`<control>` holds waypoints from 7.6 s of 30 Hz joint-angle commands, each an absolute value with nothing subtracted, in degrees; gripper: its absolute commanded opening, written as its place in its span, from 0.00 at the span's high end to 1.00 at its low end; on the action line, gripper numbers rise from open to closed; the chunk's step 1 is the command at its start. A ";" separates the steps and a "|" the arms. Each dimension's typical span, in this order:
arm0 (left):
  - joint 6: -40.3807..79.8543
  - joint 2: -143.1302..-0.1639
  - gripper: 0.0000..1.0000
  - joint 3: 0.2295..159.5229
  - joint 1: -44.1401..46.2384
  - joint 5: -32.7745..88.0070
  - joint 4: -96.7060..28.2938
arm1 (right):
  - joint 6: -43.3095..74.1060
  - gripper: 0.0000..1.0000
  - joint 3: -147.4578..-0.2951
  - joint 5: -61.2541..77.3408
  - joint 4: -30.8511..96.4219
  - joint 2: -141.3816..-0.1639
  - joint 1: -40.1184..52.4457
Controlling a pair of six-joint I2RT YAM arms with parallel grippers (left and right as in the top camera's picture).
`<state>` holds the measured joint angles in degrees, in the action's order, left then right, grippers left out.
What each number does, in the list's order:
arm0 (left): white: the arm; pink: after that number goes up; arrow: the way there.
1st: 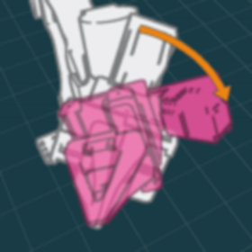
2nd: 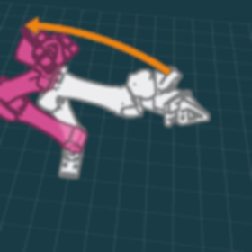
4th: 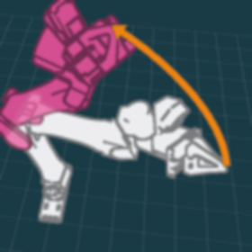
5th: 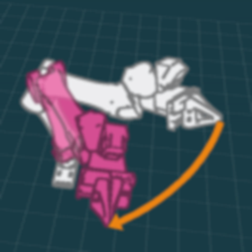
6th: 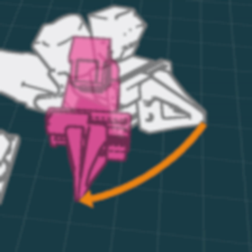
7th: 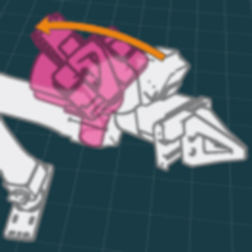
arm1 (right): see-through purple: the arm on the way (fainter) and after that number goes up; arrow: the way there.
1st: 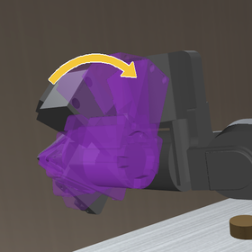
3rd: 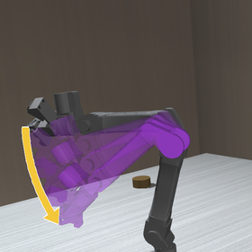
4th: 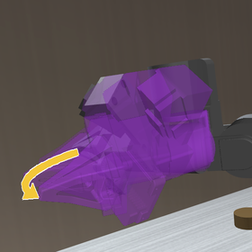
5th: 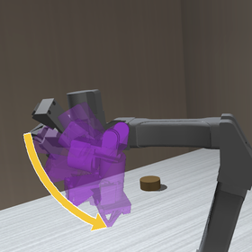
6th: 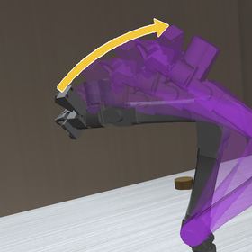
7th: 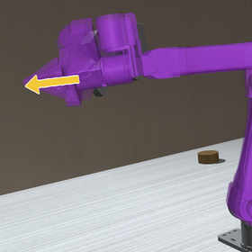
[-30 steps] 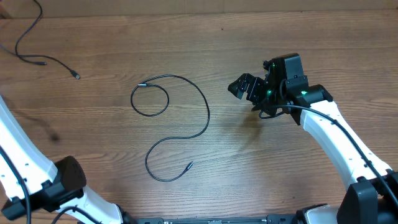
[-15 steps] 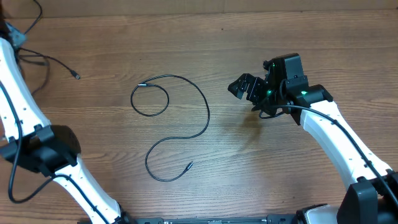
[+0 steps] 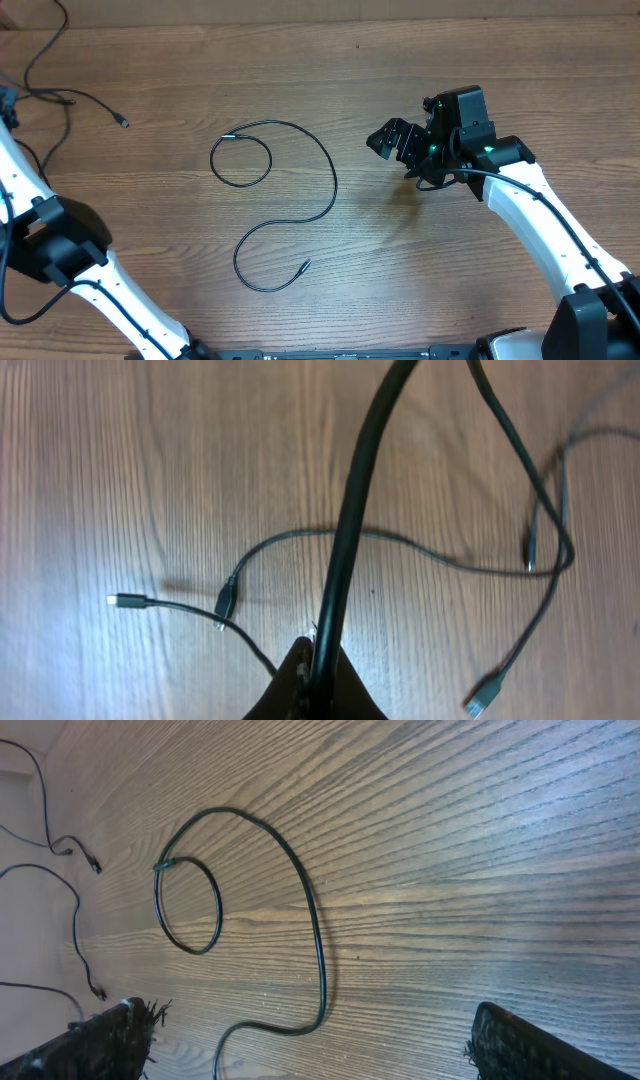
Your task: Untangle cables
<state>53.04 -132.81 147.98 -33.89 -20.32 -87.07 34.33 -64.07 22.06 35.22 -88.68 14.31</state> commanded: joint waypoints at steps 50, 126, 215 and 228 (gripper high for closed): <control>20.88 -124.53 0.00 132.86 -33.50 30.87 -72.44 | 34.30 0.00 -64.34 21.63 34.98 -88.86 14.57; 5.82 -125.58 0.96 141.99 -18.76 4.49 -47.94 | 34.30 0.00 -64.34 21.65 34.98 -88.86 14.57; 13.85 -134.34 0.00 136.51 -12.34 14.66 -70.48 | 34.30 0.00 -64.34 21.63 34.98 -88.86 14.57; 4.23 -134.06 0.00 137.64 -11.05 32.49 -68.86 | 34.30 0.00 -64.34 21.63 34.98 -88.86 14.57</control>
